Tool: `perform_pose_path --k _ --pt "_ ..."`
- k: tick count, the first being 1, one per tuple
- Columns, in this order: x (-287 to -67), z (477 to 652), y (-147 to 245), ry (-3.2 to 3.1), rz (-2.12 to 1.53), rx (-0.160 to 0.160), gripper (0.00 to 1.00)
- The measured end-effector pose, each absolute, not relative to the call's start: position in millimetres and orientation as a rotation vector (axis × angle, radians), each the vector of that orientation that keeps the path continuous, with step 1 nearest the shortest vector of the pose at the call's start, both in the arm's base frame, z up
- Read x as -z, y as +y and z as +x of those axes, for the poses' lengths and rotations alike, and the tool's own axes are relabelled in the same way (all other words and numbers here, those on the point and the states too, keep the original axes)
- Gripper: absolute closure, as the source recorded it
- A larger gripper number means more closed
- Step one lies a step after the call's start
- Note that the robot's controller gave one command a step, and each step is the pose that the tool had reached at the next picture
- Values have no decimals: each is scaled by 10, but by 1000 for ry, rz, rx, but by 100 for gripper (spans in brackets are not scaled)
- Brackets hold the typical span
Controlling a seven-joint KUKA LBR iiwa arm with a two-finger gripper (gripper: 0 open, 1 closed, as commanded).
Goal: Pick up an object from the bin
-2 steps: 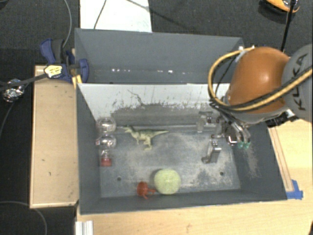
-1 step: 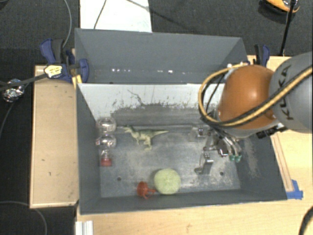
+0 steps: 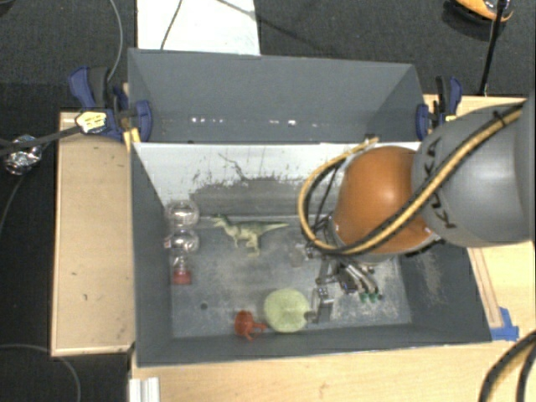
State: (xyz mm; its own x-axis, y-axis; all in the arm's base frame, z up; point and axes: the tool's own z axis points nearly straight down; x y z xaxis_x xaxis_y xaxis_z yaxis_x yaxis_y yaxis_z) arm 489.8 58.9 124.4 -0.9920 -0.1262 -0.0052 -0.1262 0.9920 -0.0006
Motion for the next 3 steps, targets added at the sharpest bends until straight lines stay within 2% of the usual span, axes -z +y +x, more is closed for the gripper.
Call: perform_pose_path --k 1,2,3 --pt "-928 4936 793 3110 -382 0 0" --pt "-728 4871 902 3037 -801 5 100" --pt "-727 4871 902 3037 -800 5 100"
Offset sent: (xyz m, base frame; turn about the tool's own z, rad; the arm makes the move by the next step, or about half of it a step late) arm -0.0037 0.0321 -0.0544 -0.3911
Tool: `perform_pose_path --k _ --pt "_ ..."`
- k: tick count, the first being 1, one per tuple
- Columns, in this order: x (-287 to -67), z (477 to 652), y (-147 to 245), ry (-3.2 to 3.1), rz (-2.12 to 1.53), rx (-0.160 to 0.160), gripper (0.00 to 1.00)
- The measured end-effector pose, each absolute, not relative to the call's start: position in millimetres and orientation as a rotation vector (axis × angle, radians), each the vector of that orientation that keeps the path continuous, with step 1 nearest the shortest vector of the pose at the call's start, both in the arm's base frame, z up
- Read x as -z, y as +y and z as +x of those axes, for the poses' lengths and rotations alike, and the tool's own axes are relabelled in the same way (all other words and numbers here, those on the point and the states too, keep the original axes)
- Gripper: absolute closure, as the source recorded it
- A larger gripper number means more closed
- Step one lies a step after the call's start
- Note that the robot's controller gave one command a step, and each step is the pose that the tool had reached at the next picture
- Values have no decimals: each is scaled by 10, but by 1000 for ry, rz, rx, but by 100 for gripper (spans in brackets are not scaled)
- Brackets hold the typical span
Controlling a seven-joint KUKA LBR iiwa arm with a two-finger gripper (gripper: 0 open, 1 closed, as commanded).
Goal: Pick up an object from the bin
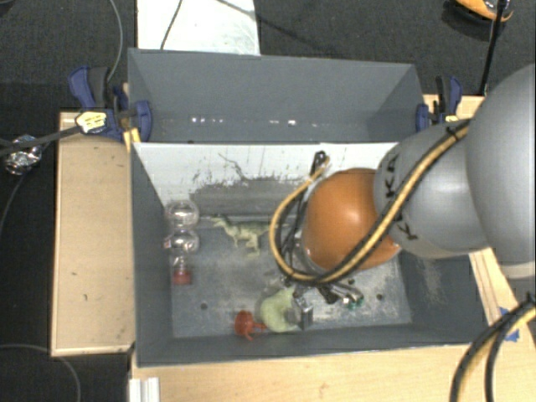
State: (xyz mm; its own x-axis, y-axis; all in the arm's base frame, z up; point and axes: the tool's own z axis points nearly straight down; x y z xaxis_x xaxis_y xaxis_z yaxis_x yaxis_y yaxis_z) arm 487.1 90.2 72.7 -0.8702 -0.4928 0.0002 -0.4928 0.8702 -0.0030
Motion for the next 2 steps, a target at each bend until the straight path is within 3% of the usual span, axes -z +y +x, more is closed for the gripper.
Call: perform_pose_path --k 2 --pt "-724 5003 830 2995 -956 0 100"
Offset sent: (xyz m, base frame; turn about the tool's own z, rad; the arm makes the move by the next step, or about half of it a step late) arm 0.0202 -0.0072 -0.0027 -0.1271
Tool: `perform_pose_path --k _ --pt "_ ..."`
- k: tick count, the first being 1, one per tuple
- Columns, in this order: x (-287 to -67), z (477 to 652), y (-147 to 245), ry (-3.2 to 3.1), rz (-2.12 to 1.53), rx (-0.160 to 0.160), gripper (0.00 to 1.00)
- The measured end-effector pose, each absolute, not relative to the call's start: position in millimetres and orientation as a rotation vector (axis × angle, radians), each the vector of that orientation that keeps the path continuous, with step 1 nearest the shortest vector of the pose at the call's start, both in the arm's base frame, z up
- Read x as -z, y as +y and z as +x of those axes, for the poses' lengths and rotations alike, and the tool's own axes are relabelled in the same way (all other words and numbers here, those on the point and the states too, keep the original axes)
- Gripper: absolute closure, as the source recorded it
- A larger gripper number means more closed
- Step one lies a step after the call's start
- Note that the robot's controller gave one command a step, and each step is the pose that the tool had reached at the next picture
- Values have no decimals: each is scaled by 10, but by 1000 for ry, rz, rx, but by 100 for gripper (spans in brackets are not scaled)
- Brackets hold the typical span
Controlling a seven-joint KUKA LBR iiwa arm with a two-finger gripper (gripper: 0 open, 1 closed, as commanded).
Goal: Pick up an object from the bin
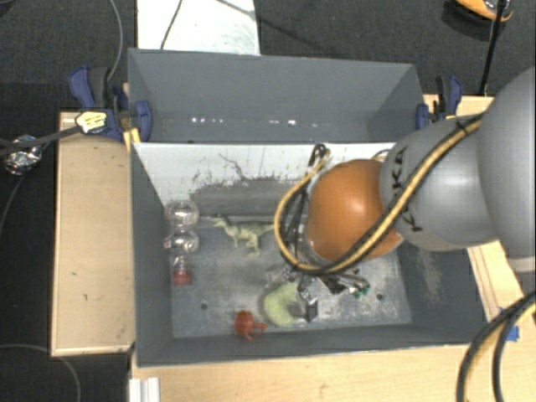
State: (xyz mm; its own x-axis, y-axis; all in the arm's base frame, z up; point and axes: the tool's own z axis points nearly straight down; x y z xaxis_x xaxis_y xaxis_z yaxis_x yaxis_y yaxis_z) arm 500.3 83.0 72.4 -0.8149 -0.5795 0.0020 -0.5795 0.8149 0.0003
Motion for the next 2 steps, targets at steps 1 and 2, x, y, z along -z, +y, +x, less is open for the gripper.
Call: perform_pose_path --k 1,2 --pt "-725 5125 820 -2960 1048 3 100" --pt "-732 5170 710 -2951 1091 6 100"
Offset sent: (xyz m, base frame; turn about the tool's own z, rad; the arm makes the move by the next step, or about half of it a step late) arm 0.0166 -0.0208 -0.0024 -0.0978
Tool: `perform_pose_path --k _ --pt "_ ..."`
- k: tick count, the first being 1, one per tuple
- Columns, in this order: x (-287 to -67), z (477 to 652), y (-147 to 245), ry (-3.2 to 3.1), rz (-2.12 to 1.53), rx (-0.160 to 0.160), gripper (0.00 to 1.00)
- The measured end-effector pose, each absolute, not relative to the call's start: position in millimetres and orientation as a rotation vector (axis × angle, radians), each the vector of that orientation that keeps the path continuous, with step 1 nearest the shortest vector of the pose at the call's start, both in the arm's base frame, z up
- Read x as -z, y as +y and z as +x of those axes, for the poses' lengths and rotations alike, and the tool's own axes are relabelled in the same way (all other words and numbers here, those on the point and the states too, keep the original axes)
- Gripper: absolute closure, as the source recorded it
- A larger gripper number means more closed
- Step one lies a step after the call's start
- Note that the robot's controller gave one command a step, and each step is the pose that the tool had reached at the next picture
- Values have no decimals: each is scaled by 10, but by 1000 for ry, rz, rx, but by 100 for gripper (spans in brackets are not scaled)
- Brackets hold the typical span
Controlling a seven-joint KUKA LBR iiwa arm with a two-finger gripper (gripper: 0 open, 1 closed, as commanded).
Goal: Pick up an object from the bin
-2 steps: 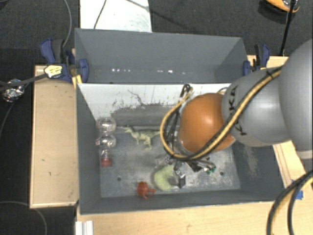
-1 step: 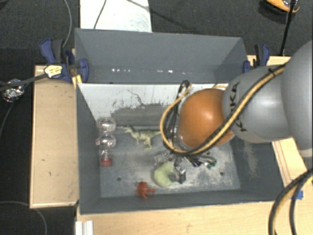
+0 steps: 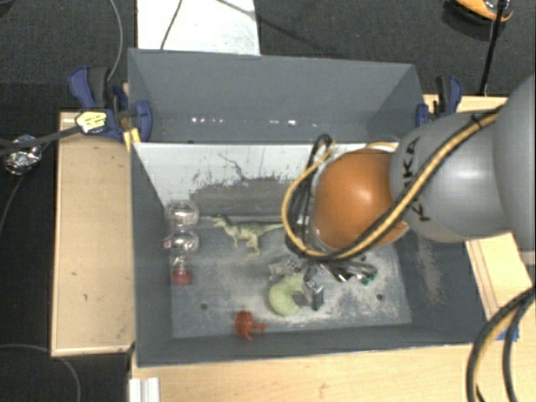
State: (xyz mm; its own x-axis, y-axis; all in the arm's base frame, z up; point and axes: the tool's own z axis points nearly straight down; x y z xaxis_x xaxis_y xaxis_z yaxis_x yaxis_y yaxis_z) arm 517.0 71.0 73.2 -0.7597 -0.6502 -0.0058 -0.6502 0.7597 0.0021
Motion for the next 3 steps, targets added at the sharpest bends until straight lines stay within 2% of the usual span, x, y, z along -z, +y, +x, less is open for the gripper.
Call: perform_pose_path --k 1,2,3 --pt "-730 5311 625 2940 -1111 -9 100" --pt "-735 5356 514 2925 -1123 -11 100" --pt "-734 5712 693 2932 -1148 -5 100"
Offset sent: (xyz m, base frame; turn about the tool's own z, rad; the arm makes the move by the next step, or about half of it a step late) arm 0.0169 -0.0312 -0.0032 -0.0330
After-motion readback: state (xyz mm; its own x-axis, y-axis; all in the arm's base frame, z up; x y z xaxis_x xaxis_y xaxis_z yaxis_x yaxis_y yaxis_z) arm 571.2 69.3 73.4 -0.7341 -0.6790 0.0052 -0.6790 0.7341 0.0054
